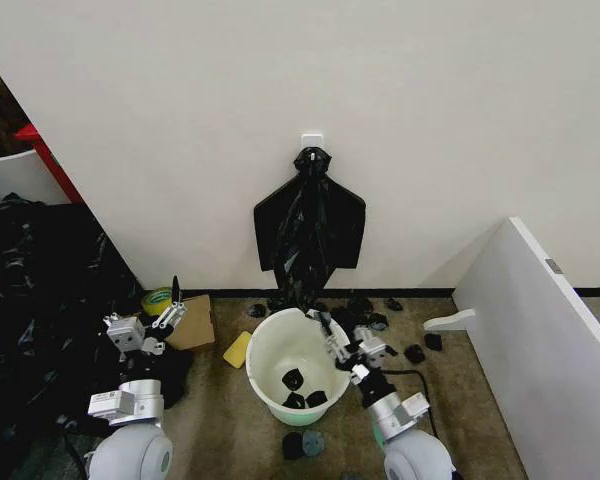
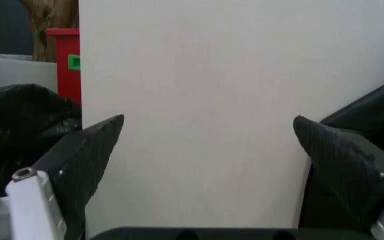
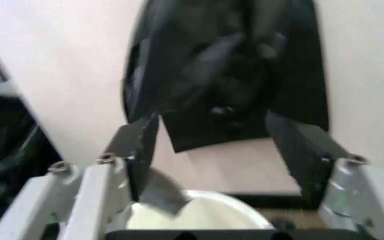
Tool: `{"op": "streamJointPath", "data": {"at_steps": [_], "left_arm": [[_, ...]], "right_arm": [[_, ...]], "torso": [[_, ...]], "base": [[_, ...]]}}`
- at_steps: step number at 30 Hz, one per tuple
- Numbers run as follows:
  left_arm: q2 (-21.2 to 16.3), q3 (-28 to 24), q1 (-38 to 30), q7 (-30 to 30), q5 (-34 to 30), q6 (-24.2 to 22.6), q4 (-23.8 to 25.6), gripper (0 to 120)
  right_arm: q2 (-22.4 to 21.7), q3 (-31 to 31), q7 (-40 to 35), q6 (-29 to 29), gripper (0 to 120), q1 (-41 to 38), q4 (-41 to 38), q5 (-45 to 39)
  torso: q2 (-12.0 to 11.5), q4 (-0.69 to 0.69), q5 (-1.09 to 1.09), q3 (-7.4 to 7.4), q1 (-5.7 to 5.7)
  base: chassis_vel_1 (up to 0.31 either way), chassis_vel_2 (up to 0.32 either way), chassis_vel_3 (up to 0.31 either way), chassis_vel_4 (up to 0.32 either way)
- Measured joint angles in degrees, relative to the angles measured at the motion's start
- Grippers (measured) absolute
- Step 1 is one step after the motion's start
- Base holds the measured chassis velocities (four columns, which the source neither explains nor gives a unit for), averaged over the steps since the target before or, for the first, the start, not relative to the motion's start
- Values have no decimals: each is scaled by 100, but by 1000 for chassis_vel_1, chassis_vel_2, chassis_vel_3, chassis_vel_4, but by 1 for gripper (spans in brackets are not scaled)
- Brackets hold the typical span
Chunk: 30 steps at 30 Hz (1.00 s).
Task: Place the garbage bag over the trash bin.
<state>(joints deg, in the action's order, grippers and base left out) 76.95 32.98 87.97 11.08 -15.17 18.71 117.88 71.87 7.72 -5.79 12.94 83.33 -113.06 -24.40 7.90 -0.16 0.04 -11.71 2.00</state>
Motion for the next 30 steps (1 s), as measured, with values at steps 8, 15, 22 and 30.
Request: {"op": "streamJointPath", "data": {"at_steps": [8,15,22,30], "left_arm": [[26,-15,-41,1,19,-6,-71,100],[16,-10,-68,4,63,-16,-135,100],[38,-6,-118,24,126,-17,-274,100],[99,-8,-213,50,165,-16,-464,100]], "right_arm": [[90,-119,-69,81,95,88,-539,1746],[-70,-55,179,-12,100,-299,-493,4207],[-449,-512,469,-14,100,-1135,-96,3924],[-377,-1430,733,262,100,-2422,498,3014]], "torso": [[0,1,-1,0,0],[0,1,-1,0,0],[0,2,-1,0,0],[0,3,-2,-1,0]], "base": [[0,0,0,0],[0,0,0,0],[0,0,0,0],[0,0,0,0]]}}
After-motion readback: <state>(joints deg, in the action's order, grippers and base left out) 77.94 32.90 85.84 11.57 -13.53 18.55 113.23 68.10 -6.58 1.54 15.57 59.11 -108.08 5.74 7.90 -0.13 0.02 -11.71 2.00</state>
